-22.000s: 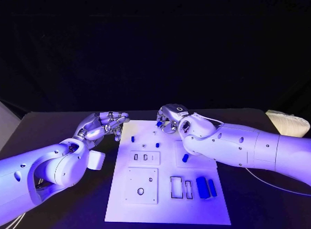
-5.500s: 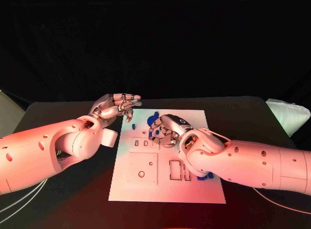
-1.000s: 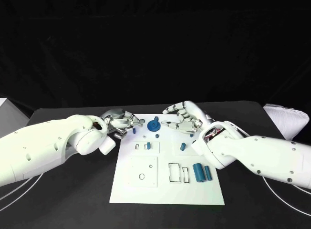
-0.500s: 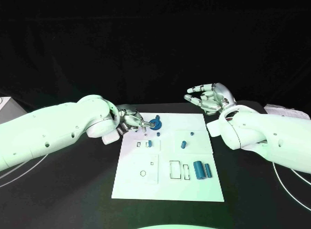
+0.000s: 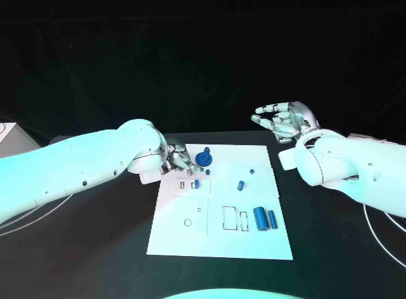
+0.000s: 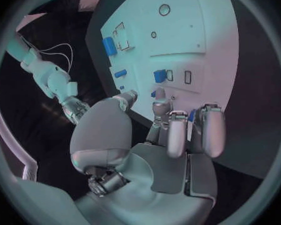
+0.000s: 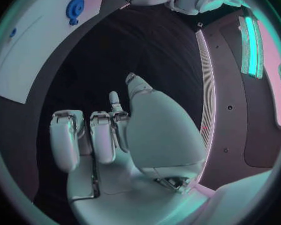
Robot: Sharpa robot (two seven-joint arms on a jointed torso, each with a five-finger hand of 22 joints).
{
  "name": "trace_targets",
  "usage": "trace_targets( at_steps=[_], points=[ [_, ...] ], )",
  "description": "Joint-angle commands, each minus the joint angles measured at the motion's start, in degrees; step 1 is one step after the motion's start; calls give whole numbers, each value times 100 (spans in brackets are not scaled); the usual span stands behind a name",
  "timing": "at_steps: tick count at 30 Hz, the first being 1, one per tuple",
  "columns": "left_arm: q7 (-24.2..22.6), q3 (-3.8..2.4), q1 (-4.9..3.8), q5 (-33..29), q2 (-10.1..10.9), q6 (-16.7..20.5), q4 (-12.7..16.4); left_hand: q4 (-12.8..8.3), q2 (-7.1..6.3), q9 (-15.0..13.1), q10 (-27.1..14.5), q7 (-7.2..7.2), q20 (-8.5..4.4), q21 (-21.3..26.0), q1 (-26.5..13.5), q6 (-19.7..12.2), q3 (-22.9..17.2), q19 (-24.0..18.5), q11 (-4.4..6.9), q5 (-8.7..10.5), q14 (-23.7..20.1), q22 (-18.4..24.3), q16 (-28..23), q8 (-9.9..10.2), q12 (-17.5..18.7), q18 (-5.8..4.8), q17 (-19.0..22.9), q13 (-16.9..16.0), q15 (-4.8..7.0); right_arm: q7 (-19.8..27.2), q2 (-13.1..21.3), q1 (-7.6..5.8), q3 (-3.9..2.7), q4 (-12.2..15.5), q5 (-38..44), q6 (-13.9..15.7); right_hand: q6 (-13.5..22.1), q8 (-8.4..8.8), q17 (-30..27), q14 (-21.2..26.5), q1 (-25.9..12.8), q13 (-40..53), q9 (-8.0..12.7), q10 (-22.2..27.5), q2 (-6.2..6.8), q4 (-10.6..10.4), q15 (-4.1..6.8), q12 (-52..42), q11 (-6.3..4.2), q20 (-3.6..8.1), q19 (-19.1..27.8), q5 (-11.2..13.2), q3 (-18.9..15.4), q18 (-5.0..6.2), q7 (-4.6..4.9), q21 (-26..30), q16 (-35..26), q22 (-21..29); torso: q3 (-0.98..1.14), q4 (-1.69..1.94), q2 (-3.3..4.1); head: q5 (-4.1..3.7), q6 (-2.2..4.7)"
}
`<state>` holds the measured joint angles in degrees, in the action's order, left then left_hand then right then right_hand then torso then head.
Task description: Assemble the parts on the task board
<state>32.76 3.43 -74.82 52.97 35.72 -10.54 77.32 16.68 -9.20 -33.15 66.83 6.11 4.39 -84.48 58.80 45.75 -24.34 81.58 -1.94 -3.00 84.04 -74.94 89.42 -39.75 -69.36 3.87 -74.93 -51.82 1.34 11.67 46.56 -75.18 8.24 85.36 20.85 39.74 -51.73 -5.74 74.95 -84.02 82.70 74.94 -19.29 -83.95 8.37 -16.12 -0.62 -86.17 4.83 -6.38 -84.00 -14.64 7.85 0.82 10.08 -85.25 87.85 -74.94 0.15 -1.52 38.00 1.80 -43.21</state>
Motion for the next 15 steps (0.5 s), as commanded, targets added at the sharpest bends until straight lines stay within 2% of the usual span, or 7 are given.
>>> trace_targets(
  at_steps=[1, 9, 11, 15],
  points=[
    [160, 24, -12, 197, -111, -346, -122, -5, 8, -11, -62, 4, -29, 26, 51, -49, 36, -6, -1, 5, 534, -55, -21, 5, 26, -73, -1330, 11, 31, -64, 6, -14, -3, -14, -6, -164, 37, -3, 820, -424, -38, 1161, 7, -214, 21, -4, -13, 44, 32, -25, -311, -33, 38, 61, -2, 33, -31, -1126, -3, -13, 23, 20, -10],
    [171, 78, -9, 197, -316, -419, -306, -13, 32, -27, -92, 8, -24, 32, 64, -65, 41, -15, -6, 3, 535, -42, -20, 10, 46, -70, -1333, 42, 26, -130, 13, -36, -2, -30, 58, -156, 90, -9, 658, -377, -43, 1035, 7, -69, 43, 6, -21, 199, 42, -34, -197, -36, 80, 116, 9, 240, -102, -976, 2, -30, 36, 14, -35],
    [172, 81, -9, 185, -344, -436, -321, -19, 41, -36, -97, 10, -22, 33, 79, -70, 40, -16, -8, 3, 534, -42, -20, 10, 48, -70, -1333, 43, 24, -145, 11, -39, -2, -34, 69, -154, 94, -11, 641, -372, -43, 1025, 7, -58, 46, 7, -22, 211, 42, -35, -186, -37, 85, 121, 9, 260, -110, -961, -3, -24, 29, 9, -59],
    [172, 87, -7, 163, -403, -500, -353, -30, 72, -60, -111, 14, -16, 33, 123, -82, 28, -16, -11, 4, 534, -45, -20, 11, 54, -71, -1333, 50, 19, -161, 8, -43, -2, -36, 88, -158, 100, -14, 614, -364, -43, 1007, 6, -37, 46, 8, -22, 234, 43, -35, -172, -38, 95, 128, 10, 287, -122, -942, 1, -17, 30, -1, -64]
  ],
)
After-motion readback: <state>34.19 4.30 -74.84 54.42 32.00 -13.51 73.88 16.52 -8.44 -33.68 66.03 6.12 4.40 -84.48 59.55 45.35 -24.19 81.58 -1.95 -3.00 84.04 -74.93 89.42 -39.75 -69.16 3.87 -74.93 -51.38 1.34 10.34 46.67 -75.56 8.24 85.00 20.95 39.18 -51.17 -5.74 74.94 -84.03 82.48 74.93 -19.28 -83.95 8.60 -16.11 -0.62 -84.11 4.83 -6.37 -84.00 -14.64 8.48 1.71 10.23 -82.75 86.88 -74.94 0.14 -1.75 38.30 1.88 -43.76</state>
